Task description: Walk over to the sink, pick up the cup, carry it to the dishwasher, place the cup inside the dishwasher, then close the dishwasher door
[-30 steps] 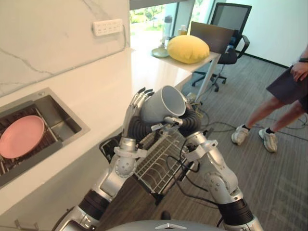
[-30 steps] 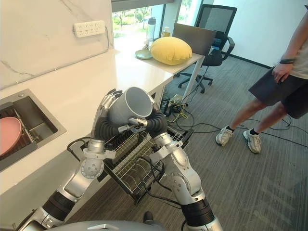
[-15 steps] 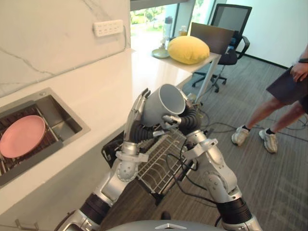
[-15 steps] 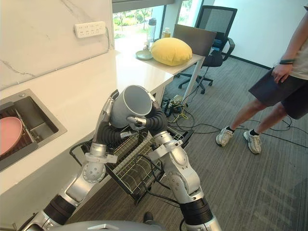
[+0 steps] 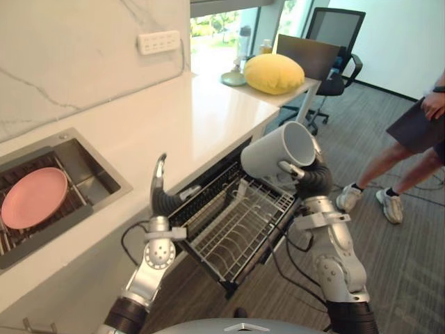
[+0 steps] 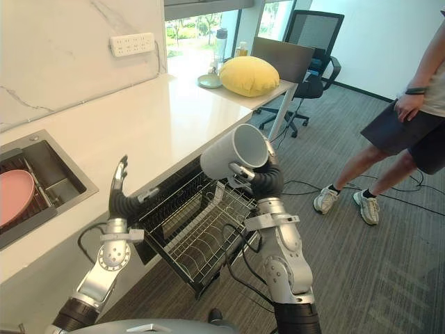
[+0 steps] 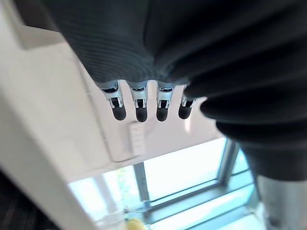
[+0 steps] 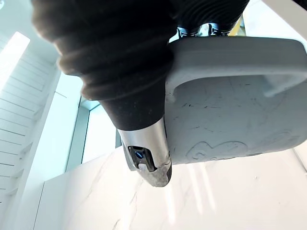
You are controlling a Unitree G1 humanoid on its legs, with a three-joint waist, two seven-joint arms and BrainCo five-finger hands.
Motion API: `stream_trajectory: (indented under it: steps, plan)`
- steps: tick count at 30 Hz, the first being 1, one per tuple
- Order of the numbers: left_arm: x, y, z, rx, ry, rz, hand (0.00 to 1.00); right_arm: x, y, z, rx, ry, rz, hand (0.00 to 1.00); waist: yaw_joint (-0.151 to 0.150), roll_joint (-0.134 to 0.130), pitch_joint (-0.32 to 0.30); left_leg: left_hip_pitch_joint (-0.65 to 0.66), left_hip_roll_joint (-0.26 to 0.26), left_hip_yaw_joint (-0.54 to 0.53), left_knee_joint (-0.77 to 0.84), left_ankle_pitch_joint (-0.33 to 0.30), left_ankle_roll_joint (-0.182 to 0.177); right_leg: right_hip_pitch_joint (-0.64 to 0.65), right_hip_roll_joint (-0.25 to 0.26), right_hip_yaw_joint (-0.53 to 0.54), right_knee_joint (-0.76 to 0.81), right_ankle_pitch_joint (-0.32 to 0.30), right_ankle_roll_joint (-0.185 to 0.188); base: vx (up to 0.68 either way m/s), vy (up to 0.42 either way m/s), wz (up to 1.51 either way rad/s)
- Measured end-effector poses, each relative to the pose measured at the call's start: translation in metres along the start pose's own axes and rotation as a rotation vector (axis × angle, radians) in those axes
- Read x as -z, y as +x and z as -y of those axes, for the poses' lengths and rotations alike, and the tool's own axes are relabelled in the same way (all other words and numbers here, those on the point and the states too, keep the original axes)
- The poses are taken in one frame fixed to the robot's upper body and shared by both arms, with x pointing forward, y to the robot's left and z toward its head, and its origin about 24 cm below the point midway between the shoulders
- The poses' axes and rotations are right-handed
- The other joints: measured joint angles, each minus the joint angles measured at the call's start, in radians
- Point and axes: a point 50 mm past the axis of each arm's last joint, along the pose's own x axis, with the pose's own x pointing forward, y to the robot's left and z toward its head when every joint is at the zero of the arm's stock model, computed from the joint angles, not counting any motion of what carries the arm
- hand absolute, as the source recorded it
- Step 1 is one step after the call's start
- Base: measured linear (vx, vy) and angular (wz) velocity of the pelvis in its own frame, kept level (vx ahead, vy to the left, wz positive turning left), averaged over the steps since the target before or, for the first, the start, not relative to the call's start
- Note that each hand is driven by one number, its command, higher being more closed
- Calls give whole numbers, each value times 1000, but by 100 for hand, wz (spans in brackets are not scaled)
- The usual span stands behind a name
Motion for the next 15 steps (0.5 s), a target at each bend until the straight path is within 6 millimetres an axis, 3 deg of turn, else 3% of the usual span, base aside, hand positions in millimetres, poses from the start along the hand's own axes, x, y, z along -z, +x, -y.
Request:
stream_trajectory:
  steps: [4, 8, 12, 15]
  plan:
    - [20, -22, 8, 131, -51, -115, 0, 12, -5, 20, 80, -11, -59, 100, 2, -4, -1, -21, -5, -28, 2, 10, 3, -6, -11, -27, 0, -2, 2, -6, -7, 23]
    - [43, -36, 17, 332, -137, -250, 0, 39, -9, 41, 162, -11, -176, 100, 23, -12, 23, -79, -15, -56, 22, 14, 10, -38, -30, -49, 1, 6, 5, -37, 21, 26]
    - [75, -53, 5, 465, -146, -428, 0, 55, 13, 63, 199, -88, -272, 100, 34, -16, 123, -177, -20, -94, 79, -1, 19, -104, -51, -77, 41, 5, 5, -97, 28, 28]
    - [87, -55, -8, 456, -110, -486, 0, 57, 24, 82, 240, -166, -330, 100, 70, -11, 192, -240, -20, -127, 108, 7, 16, -139, -59, -112, 56, 5, 5, -66, 1, 38]
